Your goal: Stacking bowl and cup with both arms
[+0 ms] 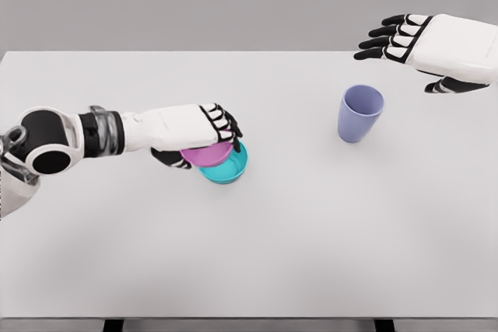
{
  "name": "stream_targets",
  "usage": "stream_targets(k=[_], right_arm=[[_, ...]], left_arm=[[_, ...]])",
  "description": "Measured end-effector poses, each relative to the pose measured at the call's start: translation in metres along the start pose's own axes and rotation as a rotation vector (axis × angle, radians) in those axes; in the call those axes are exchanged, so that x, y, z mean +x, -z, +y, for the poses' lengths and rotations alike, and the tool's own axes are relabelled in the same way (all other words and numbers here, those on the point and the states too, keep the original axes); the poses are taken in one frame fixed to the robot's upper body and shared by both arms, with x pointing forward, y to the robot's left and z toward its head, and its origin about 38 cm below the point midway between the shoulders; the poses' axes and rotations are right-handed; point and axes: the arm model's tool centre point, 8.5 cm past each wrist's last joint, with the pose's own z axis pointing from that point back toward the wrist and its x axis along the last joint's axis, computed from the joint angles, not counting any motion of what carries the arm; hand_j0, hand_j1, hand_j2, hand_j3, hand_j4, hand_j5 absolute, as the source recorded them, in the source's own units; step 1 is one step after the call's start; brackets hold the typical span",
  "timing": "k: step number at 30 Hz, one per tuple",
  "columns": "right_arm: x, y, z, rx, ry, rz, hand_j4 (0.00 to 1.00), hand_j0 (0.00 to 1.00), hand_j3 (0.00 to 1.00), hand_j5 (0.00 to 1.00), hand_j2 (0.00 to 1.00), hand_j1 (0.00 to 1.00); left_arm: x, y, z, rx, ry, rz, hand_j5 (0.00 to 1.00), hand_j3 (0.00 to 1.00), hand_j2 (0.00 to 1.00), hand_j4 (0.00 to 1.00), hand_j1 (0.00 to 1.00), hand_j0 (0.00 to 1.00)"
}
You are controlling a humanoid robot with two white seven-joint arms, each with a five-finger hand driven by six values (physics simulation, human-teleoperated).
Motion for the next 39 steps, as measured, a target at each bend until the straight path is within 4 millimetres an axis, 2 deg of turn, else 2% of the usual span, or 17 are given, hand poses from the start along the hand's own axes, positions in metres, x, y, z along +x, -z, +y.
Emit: stream_targets(k=[15, 32, 34, 35, 36, 37, 39], right_arm=[[0.0, 0.0, 0.0, 0.0, 0.0, 0.0, 1.0, 1.0, 1.0, 1.0, 1.0, 1.0], [0.0, 0.0, 0.0, -0.001, 0.001, 0.0, 1.0, 1.0, 1.0, 1.0, 1.0, 1.0], [0.0, 0.0, 0.0, -0.001, 0.001, 0.0, 1.0, 1.0, 1.0, 1.0, 1.0, 1.0], [0.0, 0.001, 0.0, -0.002, 0.001, -0.001, 1.0, 1.0, 1.0, 1.0, 1.0, 1.0], [0.0, 0.001, 0.0, -0.002, 0.002, -0.001, 1.0, 1.0, 1.0, 1.0, 1.0, 1.0], [0.0, 0.001, 0.0, -0.004, 0.002, -0.002, 1.0, 1.0, 1.0, 1.0, 1.0, 1.0], [0.001, 0.002, 0.0, -0.005, 0.003, -0.003, 1.0, 1.0, 1.0, 1.0, 1.0, 1.0]], left_arm=[[0.011, 0.017, -0.003, -0.008, 0.013, -0.031, 0.6, 0.6, 0.6, 0.6, 0.6, 0.6], [0.007, 0.023, -0.01, -0.032, 0.013, -0.017, 0.63, 0.63, 0.63, 0.63, 0.63, 0.63], [0.006, 0.023, -0.01, -0.032, 0.013, -0.016, 0.67, 0.67, 0.67, 0.67, 0.67, 0.67], [0.006, 0.023, -0.01, -0.032, 0.015, -0.016, 0.72, 0.72, 0.72, 0.72, 0.72, 0.72], [0.006, 0.023, -0.009, -0.03, 0.016, -0.015, 0.86, 0.86, 0.86, 0.86, 0.86, 0.86], [0.006, 0.023, -0.009, -0.03, 0.016, -0.015, 0.95, 0.95, 0.95, 0.95, 0.95, 0.95], [0.006, 0.023, -0.009, -0.03, 0.016, -0.014, 1.0, 1.0, 1.0, 1.0, 1.0, 1.0]])
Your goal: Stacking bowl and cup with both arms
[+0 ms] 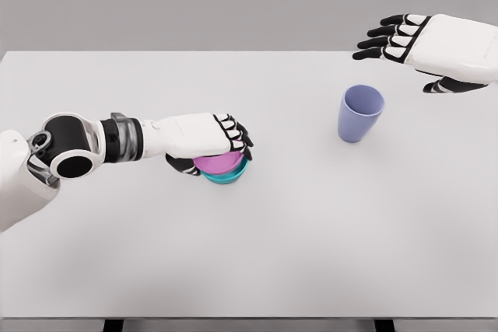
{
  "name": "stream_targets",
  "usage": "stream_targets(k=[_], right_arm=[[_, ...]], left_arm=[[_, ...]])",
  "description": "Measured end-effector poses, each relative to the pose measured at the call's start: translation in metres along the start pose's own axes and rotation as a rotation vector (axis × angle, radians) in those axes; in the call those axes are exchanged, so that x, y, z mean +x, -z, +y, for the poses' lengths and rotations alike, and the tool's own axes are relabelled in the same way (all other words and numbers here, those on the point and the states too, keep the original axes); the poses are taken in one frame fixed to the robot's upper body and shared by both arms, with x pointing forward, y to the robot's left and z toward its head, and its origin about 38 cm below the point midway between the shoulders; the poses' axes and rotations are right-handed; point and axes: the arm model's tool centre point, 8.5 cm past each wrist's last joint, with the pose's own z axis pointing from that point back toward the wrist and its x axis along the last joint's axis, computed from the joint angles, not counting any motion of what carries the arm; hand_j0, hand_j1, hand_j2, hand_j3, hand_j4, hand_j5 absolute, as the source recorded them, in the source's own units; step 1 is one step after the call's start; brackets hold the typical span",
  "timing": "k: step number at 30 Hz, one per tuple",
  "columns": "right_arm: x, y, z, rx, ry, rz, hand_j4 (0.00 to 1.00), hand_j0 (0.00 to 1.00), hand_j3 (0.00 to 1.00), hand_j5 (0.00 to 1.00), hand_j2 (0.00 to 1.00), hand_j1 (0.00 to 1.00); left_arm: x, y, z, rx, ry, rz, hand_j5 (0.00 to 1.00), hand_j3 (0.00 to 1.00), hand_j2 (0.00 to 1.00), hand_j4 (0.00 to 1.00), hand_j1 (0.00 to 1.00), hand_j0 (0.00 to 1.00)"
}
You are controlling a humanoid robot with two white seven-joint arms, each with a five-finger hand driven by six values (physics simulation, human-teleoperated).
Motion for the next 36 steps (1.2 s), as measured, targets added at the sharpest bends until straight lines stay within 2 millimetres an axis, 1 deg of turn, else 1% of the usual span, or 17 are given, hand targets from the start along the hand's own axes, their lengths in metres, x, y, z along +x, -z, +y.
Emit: stream_targets(k=[11, 14, 16, 17, 19, 23, 25, 26, 28, 29, 32, 33, 34, 35, 36], right_arm=[[0.0, 0.002, -0.002, -0.011, 0.001, -0.003, 1.0, 1.0, 1.0, 1.0, 1.0, 1.0], [0.0, 0.003, -0.001, -0.013, 0.003, -0.005, 1.0, 1.0, 1.0, 1.0, 1.0, 1.0], [0.0, 0.003, -0.002, -0.016, 0.001, -0.005, 1.0, 1.0, 1.0, 1.0, 1.0, 1.0], [0.0, 0.003, -0.002, -0.016, 0.002, -0.005, 1.0, 1.0, 1.0, 1.0, 1.0, 1.0], [0.0, 0.003, -0.002, -0.015, 0.001, -0.004, 1.0, 1.0, 1.0, 1.0, 1.0, 1.0], [0.0, 0.003, -0.002, -0.013, 0.001, -0.003, 1.0, 1.0, 1.0, 1.0, 1.0, 1.0], [-0.001, 0.003, -0.002, -0.014, 0.001, -0.002, 1.0, 1.0, 1.0, 1.0, 1.0, 1.0], [-0.001, 0.002, -0.003, -0.013, 0.0, -0.002, 1.0, 1.0, 1.0, 1.0, 1.0, 1.0], [-0.001, 0.002, -0.003, -0.013, 0.0, -0.001, 1.0, 1.0, 1.0, 1.0, 1.0, 1.0], [-0.001, 0.002, -0.003, -0.013, 0.0, -0.001, 1.0, 1.0, 1.0, 1.0, 1.0, 1.0], [-0.001, 0.002, -0.003, -0.013, 0.0, 0.0, 1.0, 1.0, 1.0, 1.0, 1.0, 1.0], [-0.001, 0.002, -0.003, -0.012, -0.001, 0.0, 1.0, 1.0, 1.0, 1.0, 1.0, 1.0], [-0.001, 0.002, -0.002, -0.011, 0.0, 0.0, 1.0, 1.0, 1.0, 1.0, 1.0, 1.0], [-0.001, 0.002, -0.003, -0.012, -0.001, 0.0, 1.0, 1.0, 1.0, 1.0, 1.0, 1.0], [-0.001, 0.002, -0.003, -0.013, -0.001, 0.0, 1.0, 1.0, 1.0, 1.0, 1.0, 1.0]], left_arm=[[0.0, -0.001, 0.002, 0.002, 0.002, 0.0, 1.0, 1.0, 1.0, 1.0, 1.0, 1.0], [-0.003, -0.007, 0.004, 0.007, 0.004, 0.008, 1.0, 1.0, 1.0, 1.0, 1.0, 1.0], [-0.007, -0.016, 0.005, 0.007, -0.002, 0.014, 1.0, 1.0, 1.0, 1.0, 1.0, 1.0], [-0.01, -0.023, 0.015, 0.018, 0.021, 0.008, 1.0, 1.0, 1.0, 1.0, 1.0, 1.0], [-0.012, -0.039, 0.025, 0.038, 0.029, -0.034, 1.0, 1.0, 1.0, 1.0, 1.0, 1.0], [-0.014, -0.083, 0.046, 0.162, -0.022, -0.161, 1.0, 1.0, 1.0, 1.0, 1.0, 1.0], [-0.016, -0.106, 0.05, 0.24, -0.102, -0.209, 1.0, 1.0, 1.0, 1.0, 1.0, 1.0], [-0.018, -0.117, 0.044, 0.275, -0.179, -0.236, 1.0, 1.0, 1.0, 1.0, 1.0, 1.0], [-0.027, -0.14, 0.031, 0.333, -0.321, -0.251, 1.0, 1.0, 1.0, 1.0, 1.0, 1.0], [-0.031, -0.147, 0.013, 0.349, -0.412, -0.247, 1.0, 1.0, 1.0, 1.0, 1.0, 1.0], [-0.034, -0.163, -0.045, 0.372, -0.604, -0.2, 1.0, 1.0, 1.0, 1.0, 1.0, 1.0], [-0.035, -0.172, -0.059, 0.391, -0.655, -0.176, 1.0, 1.0, 1.0, 1.0, 1.0, 1.0], [-0.038, -0.182, -0.065, 0.421, -0.685, -0.154, 1.0, 1.0, 1.0, 1.0, 1.0, 1.0], [-0.04, -0.192, -0.066, 0.447, -0.686, -0.134, 1.0, 1.0, 1.0, 1.0, 1.0, 1.0], [-0.045, -0.202, -0.058, 0.485, -0.673, -0.119, 1.0, 1.0, 1.0, 1.0, 1.0, 1.0]])
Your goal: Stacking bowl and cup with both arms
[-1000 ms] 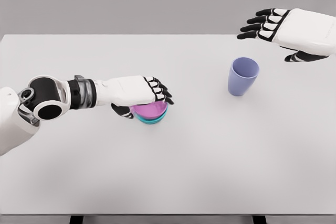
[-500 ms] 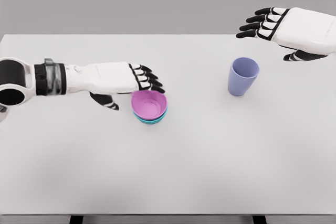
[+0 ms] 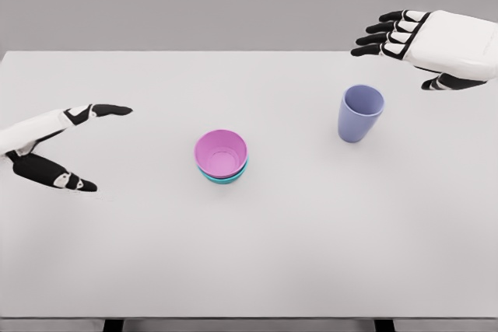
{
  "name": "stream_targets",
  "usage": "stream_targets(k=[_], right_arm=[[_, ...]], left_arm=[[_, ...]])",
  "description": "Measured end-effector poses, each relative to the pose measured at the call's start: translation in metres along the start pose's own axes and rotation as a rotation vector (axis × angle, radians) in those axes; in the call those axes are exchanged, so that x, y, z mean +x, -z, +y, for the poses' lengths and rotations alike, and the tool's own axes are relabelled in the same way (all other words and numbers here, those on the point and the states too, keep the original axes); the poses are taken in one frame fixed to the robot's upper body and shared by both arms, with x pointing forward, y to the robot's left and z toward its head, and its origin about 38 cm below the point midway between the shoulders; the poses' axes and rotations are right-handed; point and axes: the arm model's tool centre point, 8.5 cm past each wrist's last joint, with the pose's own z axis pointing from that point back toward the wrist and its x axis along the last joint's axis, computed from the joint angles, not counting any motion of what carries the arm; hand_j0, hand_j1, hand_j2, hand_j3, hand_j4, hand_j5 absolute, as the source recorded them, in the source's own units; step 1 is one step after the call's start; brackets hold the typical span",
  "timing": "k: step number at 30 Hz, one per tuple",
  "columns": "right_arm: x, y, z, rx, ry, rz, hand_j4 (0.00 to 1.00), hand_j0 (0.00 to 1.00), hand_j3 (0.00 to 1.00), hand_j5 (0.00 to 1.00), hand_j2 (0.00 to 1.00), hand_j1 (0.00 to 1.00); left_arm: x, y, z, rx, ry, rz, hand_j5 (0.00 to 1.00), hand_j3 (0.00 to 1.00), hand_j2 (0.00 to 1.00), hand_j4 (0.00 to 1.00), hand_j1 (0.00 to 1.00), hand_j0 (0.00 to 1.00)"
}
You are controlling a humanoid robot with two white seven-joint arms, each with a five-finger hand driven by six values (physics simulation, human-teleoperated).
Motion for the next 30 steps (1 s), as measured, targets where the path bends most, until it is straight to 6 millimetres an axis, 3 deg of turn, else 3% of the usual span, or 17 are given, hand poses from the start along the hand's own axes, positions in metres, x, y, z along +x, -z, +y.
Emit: stream_targets(k=[2, 6, 14, 19, 26, 30], right_arm=[[0.0, 0.0, 0.0, 0.0, 0.0, 0.0, 1.0, 1.0, 1.0, 1.0, 1.0, 1.0], [0.0, 0.0, 0.0, 0.0, 0.0, 0.001, 1.0, 1.0, 1.0, 1.0, 1.0, 1.0], [-0.001, -0.006, 0.009, 0.032, 0.012, 0.01, 1.0, 1.0, 1.0, 1.0, 1.0, 1.0], [-0.003, -0.014, -0.001, 0.024, -0.013, 0.026, 1.0, 1.0, 1.0, 1.0, 1.0, 1.0], [-0.001, -0.007, 0.008, 0.08, -0.017, 0.007, 1.0, 1.0, 1.0, 1.0, 1.0, 1.0], [-0.009, 0.005, 0.017, 0.131, -0.018, 0.011, 1.0, 1.0, 1.0, 1.0, 1.0, 1.0]], left_arm=[[0.004, -0.007, 0.016, 0.05, 0.021, -0.001, 1.0, 1.0, 1.0, 1.0, 1.0, 1.0], [0.0, -0.015, 0.024, 0.101, 0.018, 0.008, 1.0, 1.0, 1.0, 1.0, 1.0, 1.0], [-0.014, -0.012, 0.012, 0.137, -0.004, 0.014, 1.0, 1.0, 1.0, 1.0, 1.0, 1.0], [-0.019, -0.011, 0.007, 0.122, 0.016, 0.038, 1.0, 1.0, 1.0, 1.0, 1.0, 1.0], [-0.021, -0.011, 0.005, 0.114, 0.024, 0.05, 1.0, 1.0, 1.0, 1.0, 1.0, 1.0], [-0.022, -0.011, 0.005, 0.114, 0.025, 0.053, 1.0, 1.0, 1.0, 1.0, 1.0, 1.0]])
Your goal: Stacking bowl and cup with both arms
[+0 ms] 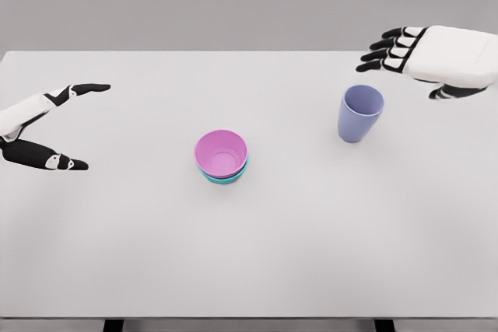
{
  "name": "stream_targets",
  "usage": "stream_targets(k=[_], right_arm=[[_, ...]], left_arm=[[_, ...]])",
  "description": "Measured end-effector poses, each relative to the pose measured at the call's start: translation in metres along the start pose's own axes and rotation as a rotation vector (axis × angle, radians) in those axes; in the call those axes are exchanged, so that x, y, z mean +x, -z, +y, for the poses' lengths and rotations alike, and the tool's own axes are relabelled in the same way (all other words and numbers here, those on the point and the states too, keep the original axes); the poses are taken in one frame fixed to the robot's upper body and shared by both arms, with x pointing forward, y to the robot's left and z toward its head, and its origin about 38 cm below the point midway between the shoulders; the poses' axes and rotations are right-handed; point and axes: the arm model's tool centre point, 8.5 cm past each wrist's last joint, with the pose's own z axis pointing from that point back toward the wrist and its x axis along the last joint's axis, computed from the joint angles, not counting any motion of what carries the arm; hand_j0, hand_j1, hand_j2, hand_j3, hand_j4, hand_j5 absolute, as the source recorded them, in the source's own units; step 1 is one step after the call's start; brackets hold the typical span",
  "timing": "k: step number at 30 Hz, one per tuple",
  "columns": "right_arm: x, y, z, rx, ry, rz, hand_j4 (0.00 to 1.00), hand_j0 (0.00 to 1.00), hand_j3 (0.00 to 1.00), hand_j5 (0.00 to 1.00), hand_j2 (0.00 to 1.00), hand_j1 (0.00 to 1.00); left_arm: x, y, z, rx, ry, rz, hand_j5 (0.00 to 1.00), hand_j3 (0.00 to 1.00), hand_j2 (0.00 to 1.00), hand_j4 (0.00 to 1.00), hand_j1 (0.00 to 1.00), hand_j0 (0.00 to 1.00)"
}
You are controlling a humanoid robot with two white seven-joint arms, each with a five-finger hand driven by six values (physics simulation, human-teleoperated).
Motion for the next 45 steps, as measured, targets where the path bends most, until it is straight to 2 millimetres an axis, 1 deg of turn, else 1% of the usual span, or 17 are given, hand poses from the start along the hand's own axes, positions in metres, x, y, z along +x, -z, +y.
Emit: stream_targets(k=[1, 2, 3, 8, 9, 12, 15, 17, 22, 26, 29, 31, 34, 45], right_arm=[[-0.007, 0.003, -0.006, -0.003, -0.007, 0.012, 1.0, 1.0, 1.0, 1.0, 1.0, 1.0], [-0.013, 0.009, -0.005, 0.006, 0.001, 0.015, 1.0, 1.0, 1.0, 1.0, 1.0, 1.0], [-0.015, 0.016, 0.005, 0.028, 0.023, 0.008, 1.0, 1.0, 1.0, 1.0, 1.0, 1.0], [-0.024, 0.052, 0.029, 0.099, 0.075, -0.006, 1.0, 1.0, 1.0, 1.0, 1.0, 1.0], [-0.024, 0.059, 0.037, 0.118, 0.089, -0.011, 1.0, 1.0, 1.0, 1.0, 1.0, 1.0], [-0.025, 0.071, 0.053, 0.154, 0.118, -0.017, 1.0, 1.0, 1.0, 1.0, 1.0, 1.0], [-0.026, 0.075, 0.06, 0.171, 0.131, -0.017, 1.0, 1.0, 1.0, 1.0, 1.0, 1.0], [-0.03, 0.076, 0.058, 0.172, 0.131, -0.009, 1.0, 1.0, 1.0, 1.0, 1.0, 1.0], [-0.029, 0.084, 0.068, 0.198, 0.147, -0.019, 1.0, 1.0, 1.0, 1.0, 1.0, 1.0], [-0.031, 0.088, 0.061, 0.189, 0.14, -0.018, 1.0, 1.0, 1.0, 1.0, 1.0, 1.0], [-0.032, 0.094, 0.054, 0.179, 0.134, -0.021, 1.0, 1.0, 1.0, 1.0, 1.0, 1.0], [-0.031, 0.101, 0.059, 0.193, 0.145, -0.028, 1.0, 1.0, 1.0, 1.0, 1.0, 1.0], [-0.031, 0.106, 0.066, 0.207, 0.159, -0.032, 1.0, 1.0, 1.0, 1.0, 1.0, 1.0], [-0.035, 0.111, 0.082, 0.245, 0.191, -0.018, 1.0, 1.0, 1.0, 1.0, 1.0, 1.0]], left_arm=[[0.0, 0.0, 0.0, 0.0, 0.0, 0.0, 1.0, 1.0, 1.0, 1.0, 1.0, 1.0], [0.0, 0.0, 0.0, 0.0, 0.0, 0.001, 1.0, 1.0, 1.0, 1.0, 1.0, 1.0], [-0.001, 0.0, 0.0, 0.001, 0.0, 0.002, 1.0, 1.0, 1.0, 1.0, 1.0, 1.0], [-0.002, -0.002, 0.001, 0.002, -0.001, 0.009, 1.0, 1.0, 1.0, 1.0, 1.0, 1.0], [-0.003, -0.002, 0.001, 0.004, -0.001, 0.011, 1.0, 1.0, 1.0, 1.0, 1.0, 1.0], [-0.004, -0.004, 0.002, 0.006, 0.003, 0.016, 1.0, 1.0, 1.0, 1.0, 1.0, 1.0], [-0.004, -0.004, 0.003, 0.007, 0.005, 0.019, 1.0, 1.0, 1.0, 1.0, 1.0, 1.0], [-0.004, -0.004, 0.003, 0.008, 0.006, 0.019, 1.0, 1.0, 1.0, 1.0, 1.0, 1.0], [-0.004, -0.004, 0.003, 0.008, 0.006, 0.02, 1.0, 1.0, 1.0, 1.0, 1.0, 1.0], [-0.004, -0.004, 0.003, 0.008, 0.006, 0.02, 1.0, 1.0, 1.0, 1.0, 1.0, 1.0], [-0.004, -0.004, 0.003, 0.008, 0.006, 0.02, 1.0, 1.0, 1.0, 1.0, 1.0, 1.0], [-0.004, -0.004, 0.003, 0.008, 0.006, 0.02, 1.0, 1.0, 1.0, 1.0, 1.0, 1.0], [-0.004, -0.004, 0.003, 0.008, 0.006, 0.02, 1.0, 1.0, 1.0, 1.0, 1.0, 1.0], [-0.004, -0.004, 0.003, 0.009, 0.005, 0.019, 1.0, 1.0, 1.0, 1.0, 1.0, 1.0]])
